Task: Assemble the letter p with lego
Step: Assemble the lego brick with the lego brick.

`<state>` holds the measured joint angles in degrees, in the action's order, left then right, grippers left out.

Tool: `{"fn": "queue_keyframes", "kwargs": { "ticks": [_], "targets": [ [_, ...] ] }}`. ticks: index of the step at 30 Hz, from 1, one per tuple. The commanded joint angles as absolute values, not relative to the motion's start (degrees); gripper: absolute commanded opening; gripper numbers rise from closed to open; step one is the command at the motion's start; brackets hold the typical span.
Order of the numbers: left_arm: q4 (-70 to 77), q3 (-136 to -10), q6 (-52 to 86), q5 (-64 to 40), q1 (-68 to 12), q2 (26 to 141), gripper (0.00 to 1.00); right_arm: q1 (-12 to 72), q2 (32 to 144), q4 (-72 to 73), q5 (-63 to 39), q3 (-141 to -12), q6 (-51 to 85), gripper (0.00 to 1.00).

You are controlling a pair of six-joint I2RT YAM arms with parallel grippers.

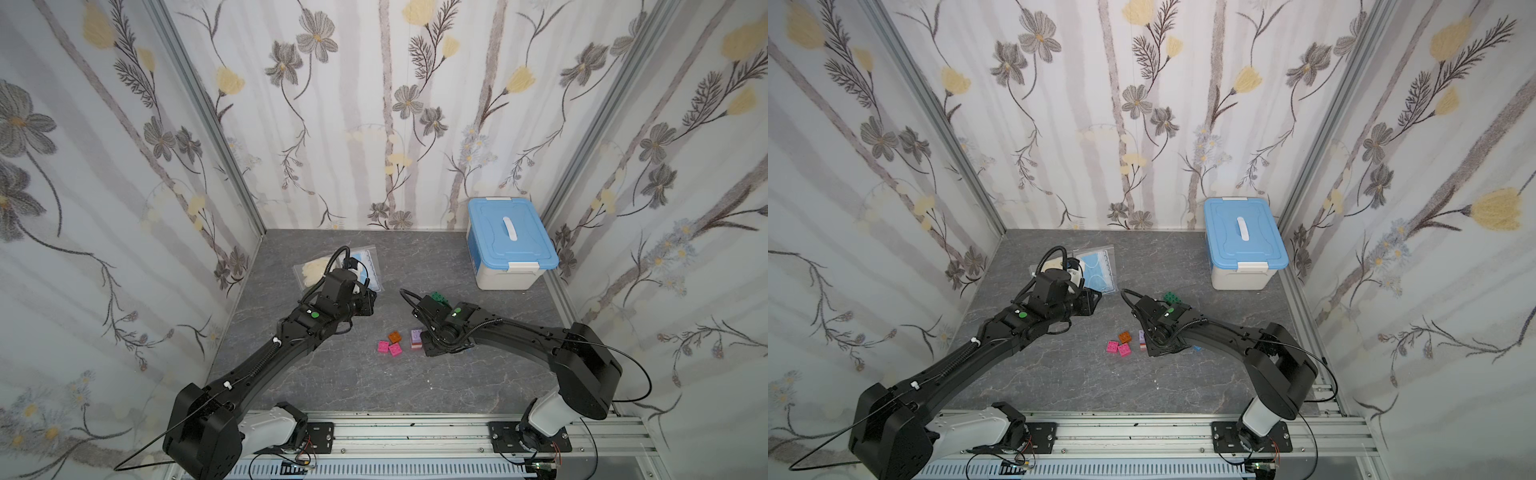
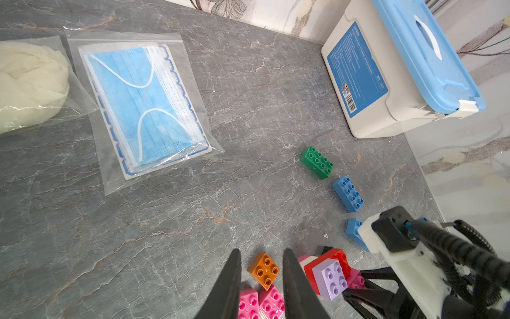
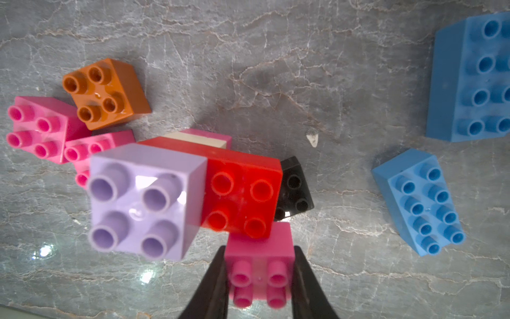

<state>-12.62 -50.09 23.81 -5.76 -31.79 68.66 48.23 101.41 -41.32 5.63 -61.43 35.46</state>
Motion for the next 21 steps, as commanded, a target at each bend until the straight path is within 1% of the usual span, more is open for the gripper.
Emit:
{"fn": "queue_keyframes", "kwargs": {
  "ticks": [1, 5, 10, 15, 21],
  "targets": [
    [-12.83, -49.43, 23.99, -6.93, -32.42, 67.87, 0.27, 47.46, 101.57, -40.87, 6.68, -62.23, 34.80, 0.14],
    [-13.39, -49.22, 23.99, -8.96, -33.98, 67.76, 0.18, 47.13, 100.14, -40.95, 6.92, -61.32, 34.57, 0.14],
    [-13.62, -49.78, 23.07, -12.08, -37.21, 69.34, 0.00, 46.08, 98.52, -41.13, 6.43, -60.58, 33.46, 0.14],
    [-16.69, -53.51, 20.47, -13.36, -42.04, 73.79, 0.00, 43.77, 96.38, -42.23, 3.19, -61.17, 30.24, 0.14],
    [-18.80, -56.65, 19.69, -17.73, -44.10, 79.16, 0.00, 41.22, 98.18, -47.37, -1.55, -66.21, 23.95, 0.15]
  ]
}}
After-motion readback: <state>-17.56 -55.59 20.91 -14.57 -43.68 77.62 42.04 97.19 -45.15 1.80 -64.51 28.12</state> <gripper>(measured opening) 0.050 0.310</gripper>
